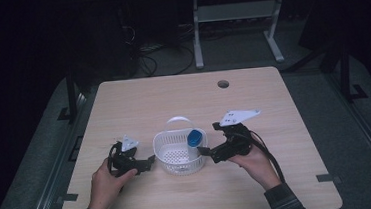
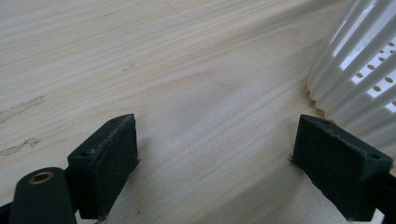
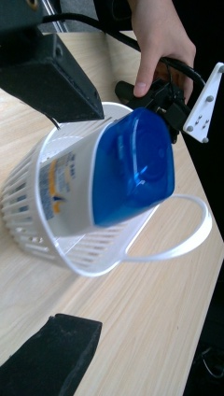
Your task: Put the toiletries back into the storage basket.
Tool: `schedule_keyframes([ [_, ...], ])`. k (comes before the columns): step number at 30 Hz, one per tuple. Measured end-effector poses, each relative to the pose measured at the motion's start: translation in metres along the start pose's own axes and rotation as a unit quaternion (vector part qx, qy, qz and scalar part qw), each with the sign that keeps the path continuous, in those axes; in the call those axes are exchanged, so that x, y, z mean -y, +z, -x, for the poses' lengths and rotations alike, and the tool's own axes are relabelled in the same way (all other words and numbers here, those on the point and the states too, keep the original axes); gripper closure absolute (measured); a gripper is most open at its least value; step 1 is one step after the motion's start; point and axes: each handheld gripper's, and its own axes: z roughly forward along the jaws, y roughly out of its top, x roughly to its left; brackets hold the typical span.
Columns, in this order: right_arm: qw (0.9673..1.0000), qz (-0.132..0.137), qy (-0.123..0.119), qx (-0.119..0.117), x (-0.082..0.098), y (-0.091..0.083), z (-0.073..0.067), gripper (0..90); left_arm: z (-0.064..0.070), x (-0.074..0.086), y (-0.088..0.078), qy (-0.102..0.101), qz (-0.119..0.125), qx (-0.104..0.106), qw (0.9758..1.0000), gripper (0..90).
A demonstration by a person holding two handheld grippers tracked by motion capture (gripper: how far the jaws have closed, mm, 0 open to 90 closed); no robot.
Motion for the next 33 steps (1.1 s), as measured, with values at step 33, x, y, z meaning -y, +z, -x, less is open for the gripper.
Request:
schedule_keyframes([
  [33, 0.9925, -0.006, 0.068, 0.101, 0.071, -0.066, 0.044, 1.0, 0.000, 0.000, 0.000, 0.000, 0.002, -0.001, 1.0000, 13.1],
])
